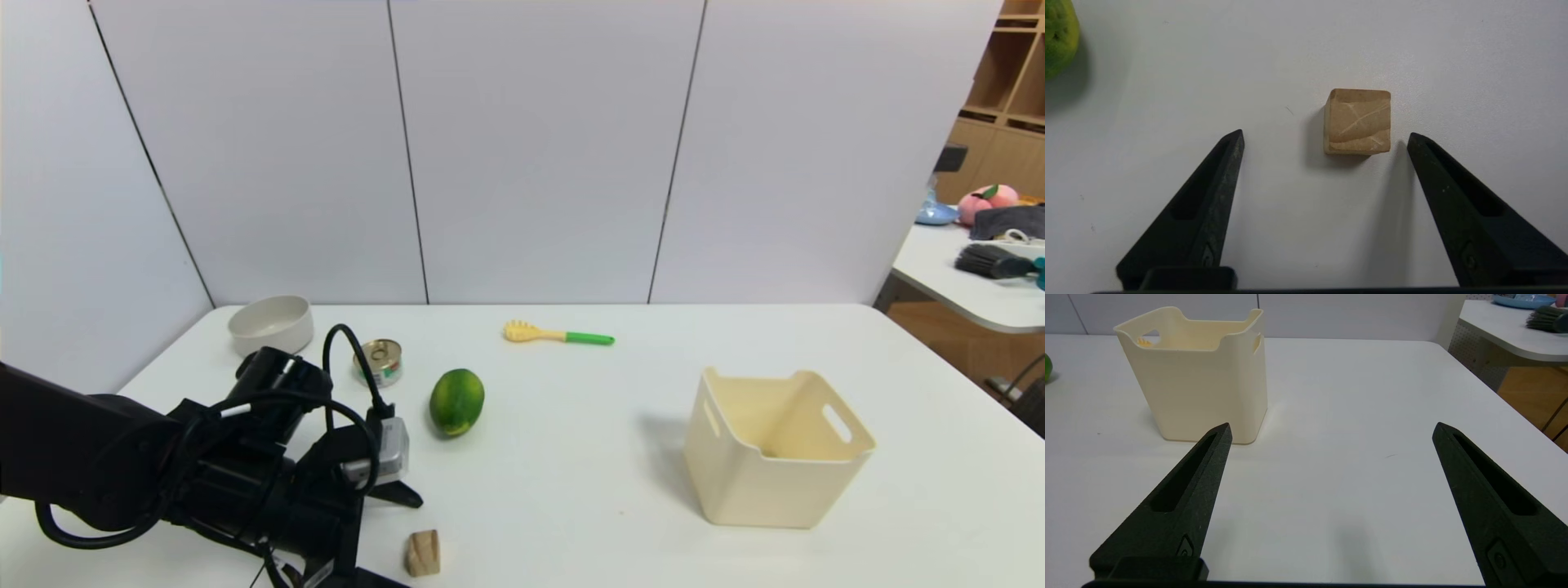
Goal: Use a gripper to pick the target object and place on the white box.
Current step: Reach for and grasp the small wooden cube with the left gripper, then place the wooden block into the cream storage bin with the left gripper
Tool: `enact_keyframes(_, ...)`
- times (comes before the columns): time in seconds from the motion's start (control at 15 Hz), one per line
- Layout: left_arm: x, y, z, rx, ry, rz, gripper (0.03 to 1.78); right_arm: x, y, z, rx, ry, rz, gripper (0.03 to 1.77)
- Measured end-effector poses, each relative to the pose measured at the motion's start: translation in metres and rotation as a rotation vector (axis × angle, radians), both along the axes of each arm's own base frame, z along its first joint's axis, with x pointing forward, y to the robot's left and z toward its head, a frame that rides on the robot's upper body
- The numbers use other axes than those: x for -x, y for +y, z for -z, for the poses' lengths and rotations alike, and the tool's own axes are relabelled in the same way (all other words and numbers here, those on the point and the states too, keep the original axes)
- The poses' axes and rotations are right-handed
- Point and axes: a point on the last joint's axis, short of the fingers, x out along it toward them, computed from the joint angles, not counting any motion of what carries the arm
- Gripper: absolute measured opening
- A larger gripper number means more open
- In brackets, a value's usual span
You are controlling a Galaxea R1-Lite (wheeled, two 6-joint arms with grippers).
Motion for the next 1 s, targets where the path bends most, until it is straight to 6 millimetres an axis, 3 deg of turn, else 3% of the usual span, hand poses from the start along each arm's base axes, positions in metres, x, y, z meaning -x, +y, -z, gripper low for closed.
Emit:
enact_keyframes(0.33,0.003,-0.009,-0.002,0.008,0.007,0.026,0.77,0.0,0.0,0.0,0.0,0.0,0.0,1.7)
enact_keyframes(0.4,0.004,-0.01,-0.002,0.009,0.005,0.029,0.44,0.0,0.0,0.0,-0.001,0.0,0.0,1.7)
enact_keyframes(0.73,0.005,-0.01,-0.006,0.016,-0.009,0.03,0.4,0.0,0.0,0.0,0.0,0.0,0.0,1.7)
enact_keyframes(1.0,-0.009,-0.017,-0.027,0.126,-0.119,-0.025,0.4,0.0,0.0,0.0,-0.001,0.0,0.0,1.7)
